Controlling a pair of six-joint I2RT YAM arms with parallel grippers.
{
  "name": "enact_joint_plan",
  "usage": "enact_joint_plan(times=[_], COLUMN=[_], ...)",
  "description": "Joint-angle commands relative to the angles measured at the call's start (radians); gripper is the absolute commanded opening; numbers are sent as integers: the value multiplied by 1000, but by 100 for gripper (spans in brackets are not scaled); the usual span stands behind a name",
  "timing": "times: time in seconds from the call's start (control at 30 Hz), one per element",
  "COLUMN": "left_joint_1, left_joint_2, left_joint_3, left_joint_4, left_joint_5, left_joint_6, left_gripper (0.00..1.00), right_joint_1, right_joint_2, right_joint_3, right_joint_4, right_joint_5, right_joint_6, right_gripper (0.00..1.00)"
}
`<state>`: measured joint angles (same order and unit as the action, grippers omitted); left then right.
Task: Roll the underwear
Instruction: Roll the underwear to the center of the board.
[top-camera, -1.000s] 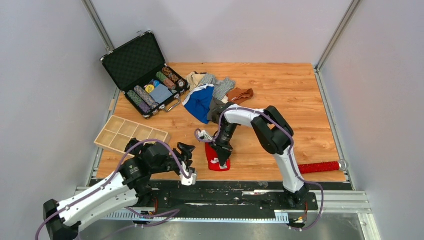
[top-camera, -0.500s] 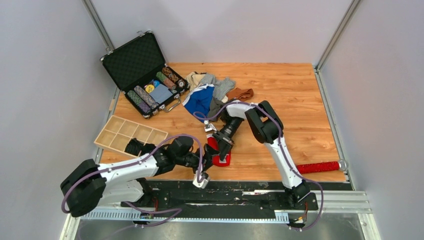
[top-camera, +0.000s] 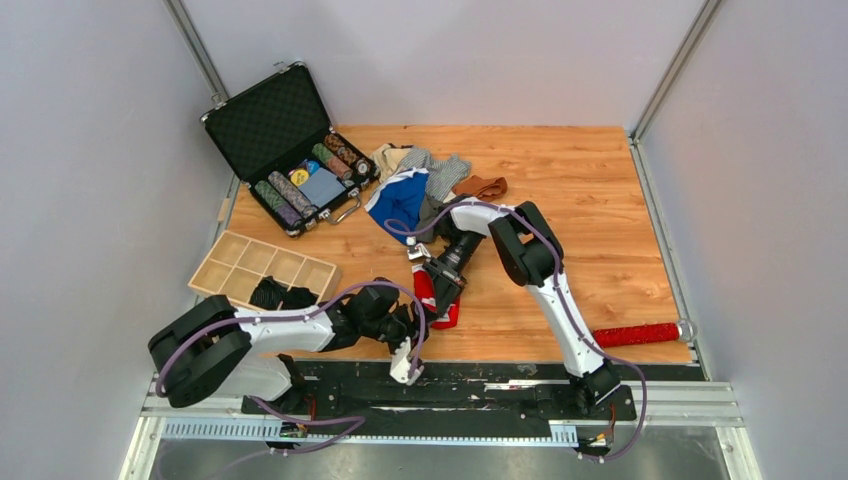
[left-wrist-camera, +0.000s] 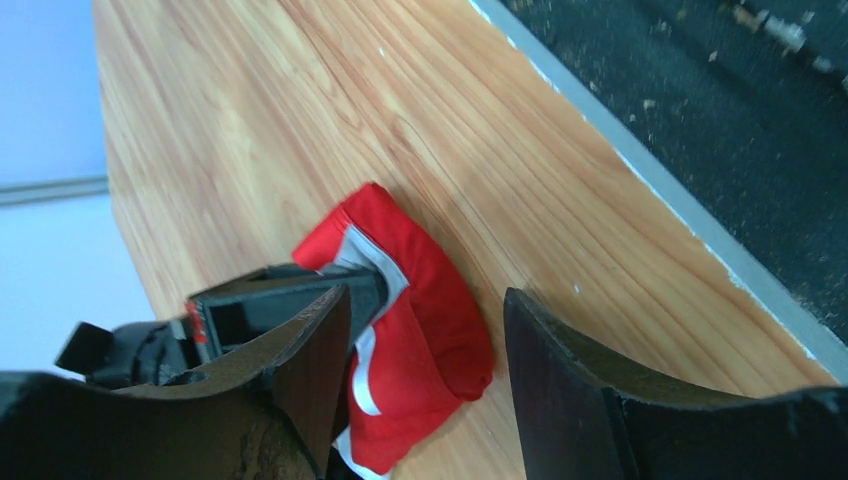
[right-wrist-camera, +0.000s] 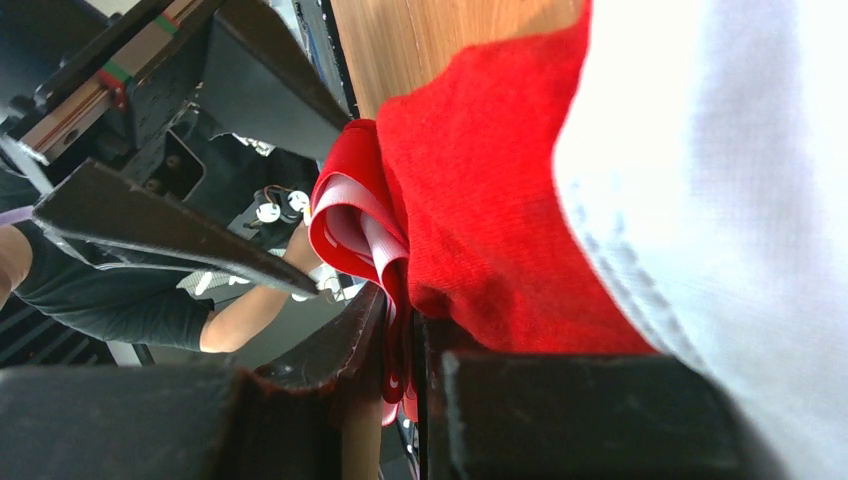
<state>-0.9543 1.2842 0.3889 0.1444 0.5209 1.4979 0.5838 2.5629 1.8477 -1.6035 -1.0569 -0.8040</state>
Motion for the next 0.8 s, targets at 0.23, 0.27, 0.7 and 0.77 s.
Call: enact_joint_plan(times=[0.23, 0.27, 0.7, 0.77], left_joint_1=[-4, -4, -4, -3], left_joint_2=[128, 135, 174, 171], left_joint_3=[-27, -19, 182, 219], left_joint_4=[167, 154, -239, -284], left_joint_5=[-200, -206, -180, -178], left_joint_6=[-48, -47, -195, -273], left_gripper=[53, 40, 0, 0], right_joint_1=[-8, -8, -51, -80], right_joint_2=[169, 170, -120, -243], right_joint_3=[-22, -21, -77, -66], right_joint_4=[79, 78, 137, 137], right_joint_5=[8, 8, 49, 81], right_joint_6=[2, 2, 2, -8], right_gripper=[0, 0, 100, 100])
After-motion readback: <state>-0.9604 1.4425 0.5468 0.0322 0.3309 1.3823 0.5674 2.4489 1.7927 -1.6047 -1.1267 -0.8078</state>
